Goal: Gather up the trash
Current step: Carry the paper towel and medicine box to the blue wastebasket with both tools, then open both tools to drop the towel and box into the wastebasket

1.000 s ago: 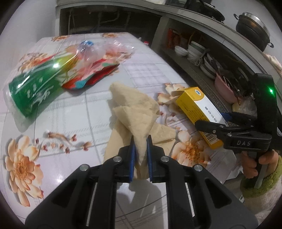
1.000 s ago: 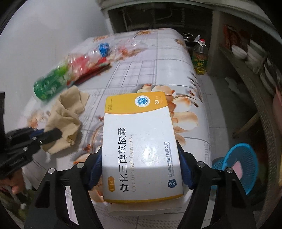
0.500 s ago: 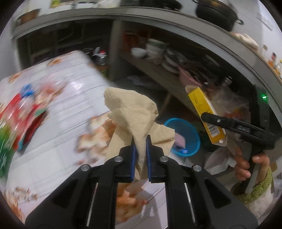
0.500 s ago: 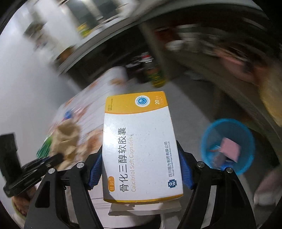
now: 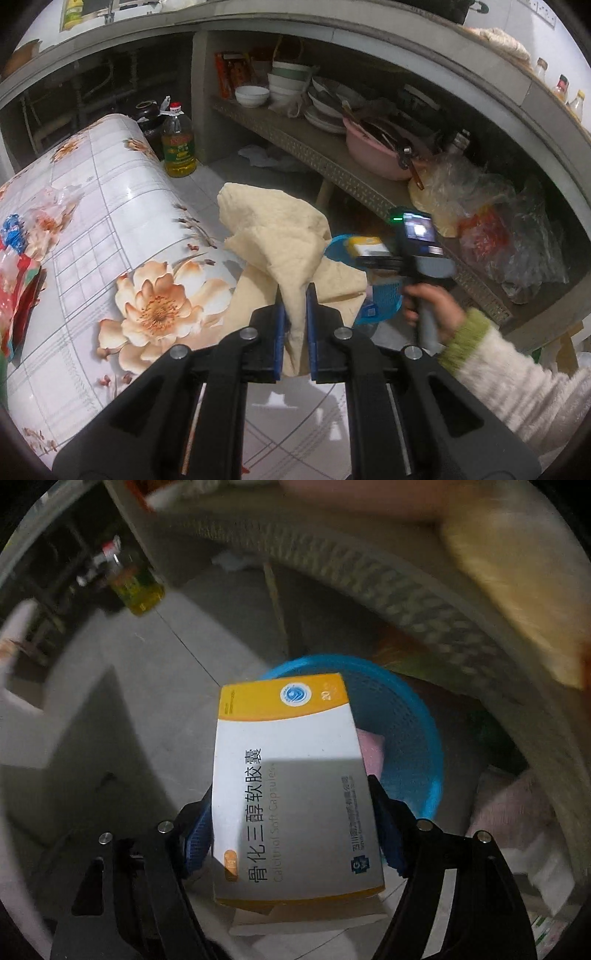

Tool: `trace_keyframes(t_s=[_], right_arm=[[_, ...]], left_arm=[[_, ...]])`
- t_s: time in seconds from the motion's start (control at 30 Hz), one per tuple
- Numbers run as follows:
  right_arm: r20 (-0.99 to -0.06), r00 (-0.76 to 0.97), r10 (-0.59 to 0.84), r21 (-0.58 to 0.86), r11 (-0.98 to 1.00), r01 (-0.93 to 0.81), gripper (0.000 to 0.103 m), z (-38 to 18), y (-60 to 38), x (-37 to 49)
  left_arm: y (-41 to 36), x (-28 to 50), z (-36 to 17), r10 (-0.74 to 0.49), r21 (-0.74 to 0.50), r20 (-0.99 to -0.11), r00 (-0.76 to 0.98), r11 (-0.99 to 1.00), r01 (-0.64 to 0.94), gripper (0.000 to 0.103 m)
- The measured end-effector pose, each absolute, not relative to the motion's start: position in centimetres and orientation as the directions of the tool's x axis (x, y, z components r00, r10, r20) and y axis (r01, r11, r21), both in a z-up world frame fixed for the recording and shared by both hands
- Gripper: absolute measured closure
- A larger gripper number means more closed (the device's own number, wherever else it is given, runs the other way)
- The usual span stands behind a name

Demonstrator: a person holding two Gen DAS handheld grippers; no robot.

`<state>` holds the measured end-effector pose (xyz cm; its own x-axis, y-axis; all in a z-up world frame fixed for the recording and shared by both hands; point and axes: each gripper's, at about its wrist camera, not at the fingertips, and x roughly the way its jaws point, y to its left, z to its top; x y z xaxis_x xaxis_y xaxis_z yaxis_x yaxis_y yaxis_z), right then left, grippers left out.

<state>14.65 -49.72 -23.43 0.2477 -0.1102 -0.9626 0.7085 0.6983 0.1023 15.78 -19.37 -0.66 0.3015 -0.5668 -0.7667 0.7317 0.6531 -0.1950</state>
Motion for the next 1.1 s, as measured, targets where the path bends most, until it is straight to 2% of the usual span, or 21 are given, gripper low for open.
trace_keyframes(t_s=[0.13, 0.43, 0.7, 0.87, 0.93, 1.0, 1.1], right_arm=[[-0.957, 0.262, -0.121, 0.108, 0.692, 0.714, 0.025, -25.0, -49.8, 15.0], [-0.888, 0.455, -0.074, 0.321, 0.609, 0.726, 0.025, -22.0, -51.4, 6.4], [-0.877, 0.475, -0.071, 0.375, 0.516, 0.77, 0.025, -20.8, -50.0, -2.4], [-0.879, 0.473, -0.067, 0.391, 0.468, 0.793, 0.025, -20.5, -50.3, -5.4], [-0.876, 0.478, -0.067, 0.402, 0.446, 0.8, 0.025, -20.3, -50.4, -6.6], [-0.874, 0.48, -0.076, 0.403, 0.438, 0.804, 0.025, -19.7, -50.5, -7.7], [-0.872, 0.482, -0.089, 0.403, 0.43, 0.808, 0.025, -19.1, -50.5, -8.7]], left_arm=[[-20.3, 16.2, -1.2, -0.554, -0.185, -0.78, 0.291, 0.648, 0.739, 0.094], [-24.7, 17.1, -2.4, -0.545, -0.198, -0.809, 0.22, 0.606, 0.771, 0.094], [-34.3, 18.5, -6.8, -0.49, -0.323, -0.872, -0.021, 0.542, 0.775, 0.094], [-42.1, 18.3, -11.1, -0.396, -0.29, -0.915, -0.072, 0.524, 0.801, 0.094], [-44.9, 18.5, -12.6, -0.387, -0.292, -0.918, -0.082, 0.524, 0.8, 0.086], [-47.3, 18.8, -14.3, -0.375, -0.274, -0.925, -0.059, 0.55, 0.789, 0.061], [-48.8, 18.8, -15.5, -0.374, -0.274, -0.926, -0.054, 0.566, 0.777, 0.055]])
